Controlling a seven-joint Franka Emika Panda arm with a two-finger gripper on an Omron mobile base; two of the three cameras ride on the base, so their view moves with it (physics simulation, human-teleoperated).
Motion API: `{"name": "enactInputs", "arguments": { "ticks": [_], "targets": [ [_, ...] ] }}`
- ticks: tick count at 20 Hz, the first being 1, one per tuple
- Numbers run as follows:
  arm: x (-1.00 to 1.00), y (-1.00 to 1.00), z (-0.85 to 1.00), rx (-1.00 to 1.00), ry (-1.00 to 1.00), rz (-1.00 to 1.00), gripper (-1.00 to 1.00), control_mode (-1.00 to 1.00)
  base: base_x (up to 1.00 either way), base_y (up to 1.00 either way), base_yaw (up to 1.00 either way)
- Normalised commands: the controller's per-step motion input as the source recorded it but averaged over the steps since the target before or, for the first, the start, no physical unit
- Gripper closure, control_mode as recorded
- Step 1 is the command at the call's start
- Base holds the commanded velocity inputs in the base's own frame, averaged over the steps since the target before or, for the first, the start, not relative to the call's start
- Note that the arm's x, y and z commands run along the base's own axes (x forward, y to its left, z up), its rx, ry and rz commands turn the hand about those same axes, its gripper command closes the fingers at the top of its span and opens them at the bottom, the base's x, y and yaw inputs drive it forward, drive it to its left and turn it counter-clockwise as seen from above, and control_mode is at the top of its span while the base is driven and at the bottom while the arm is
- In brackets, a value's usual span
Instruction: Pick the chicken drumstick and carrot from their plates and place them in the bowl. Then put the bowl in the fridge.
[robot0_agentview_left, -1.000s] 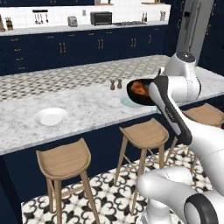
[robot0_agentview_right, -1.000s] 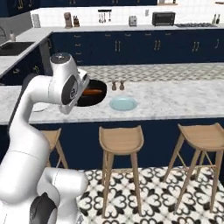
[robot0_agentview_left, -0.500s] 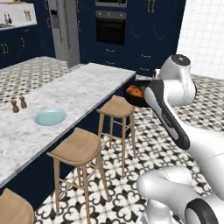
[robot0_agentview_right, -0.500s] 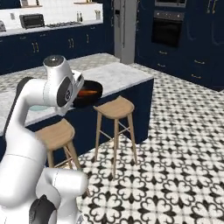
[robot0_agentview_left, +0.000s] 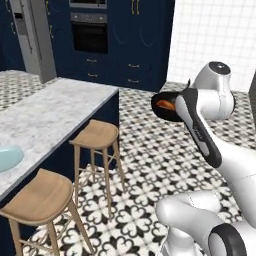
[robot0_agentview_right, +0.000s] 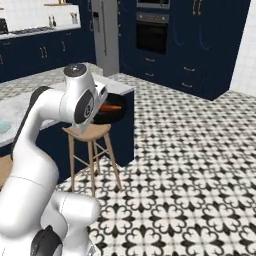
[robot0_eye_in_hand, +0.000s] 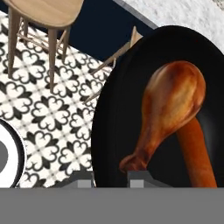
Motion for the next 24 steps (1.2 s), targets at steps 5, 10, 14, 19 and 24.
{"name": "enactInputs", "arguments": {
  "ticks": [5,10,14,19,24],
  "targets": [
    [0.0,0.0,0.0,0.0,0.0,0.0,1.0,1.0,0.5,-0.48,-0.11],
    [0.0,0.0,0.0,0.0,0.0,0.0,1.0,1.0,0.98,-0.63,-0.01],
    [0.0,0.0,0.0,0.0,0.0,0.0,1.0,1.0,1.0,-0.78,0.0],
    [0.0,0.0,0.0,0.0,0.0,0.0,1.0,1.0,1.0,-0.98,0.07],
    [0.0,0.0,0.0,0.0,0.0,0.0,1.0,1.0,1.0,-0.96,0.15]
  ]
}}
